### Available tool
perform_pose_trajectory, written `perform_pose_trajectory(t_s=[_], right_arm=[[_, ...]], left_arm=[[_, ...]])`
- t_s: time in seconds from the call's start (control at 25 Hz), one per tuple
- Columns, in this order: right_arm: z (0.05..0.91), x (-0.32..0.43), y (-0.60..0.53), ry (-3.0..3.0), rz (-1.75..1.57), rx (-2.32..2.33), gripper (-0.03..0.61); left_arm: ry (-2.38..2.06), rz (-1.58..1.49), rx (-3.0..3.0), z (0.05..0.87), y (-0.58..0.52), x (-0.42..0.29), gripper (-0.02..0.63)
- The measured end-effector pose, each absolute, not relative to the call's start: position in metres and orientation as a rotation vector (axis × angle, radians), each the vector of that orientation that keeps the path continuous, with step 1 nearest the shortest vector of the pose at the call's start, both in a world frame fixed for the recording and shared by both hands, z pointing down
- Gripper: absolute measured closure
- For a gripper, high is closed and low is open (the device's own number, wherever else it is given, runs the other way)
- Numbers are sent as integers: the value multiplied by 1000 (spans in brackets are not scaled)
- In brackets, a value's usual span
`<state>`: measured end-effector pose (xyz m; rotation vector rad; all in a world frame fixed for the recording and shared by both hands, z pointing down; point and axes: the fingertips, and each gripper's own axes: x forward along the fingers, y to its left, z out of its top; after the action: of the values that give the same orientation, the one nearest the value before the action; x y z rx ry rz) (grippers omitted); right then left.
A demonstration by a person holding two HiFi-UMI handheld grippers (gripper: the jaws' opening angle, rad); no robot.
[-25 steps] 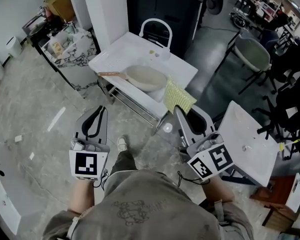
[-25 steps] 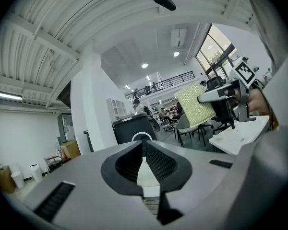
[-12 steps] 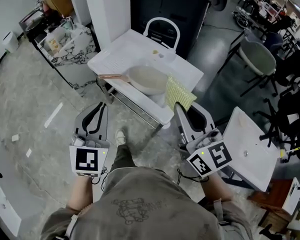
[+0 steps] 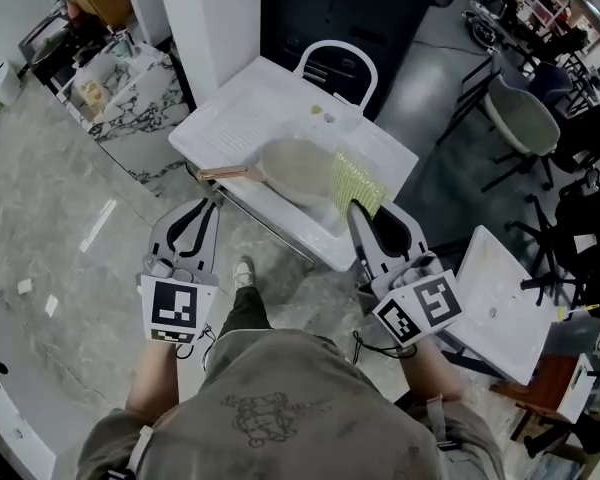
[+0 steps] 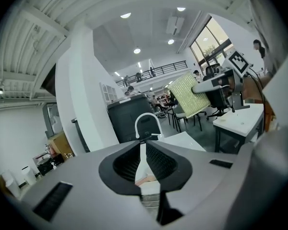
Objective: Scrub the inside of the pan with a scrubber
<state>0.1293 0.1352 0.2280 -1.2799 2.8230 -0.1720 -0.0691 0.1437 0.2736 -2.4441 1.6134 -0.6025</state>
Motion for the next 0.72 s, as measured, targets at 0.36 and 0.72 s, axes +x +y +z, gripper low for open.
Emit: perform_pose_trajectory(t_s=[0.36, 0.72], right_arm=[[239, 79, 46, 2838, -243, -1364, 508], [267, 47, -36, 2850, -322, -1544, 507]], left_arm=[[1414, -940, -2569, 324, 59, -109, 580], [1037, -1179, -2726, 381, -8, -126, 466]])
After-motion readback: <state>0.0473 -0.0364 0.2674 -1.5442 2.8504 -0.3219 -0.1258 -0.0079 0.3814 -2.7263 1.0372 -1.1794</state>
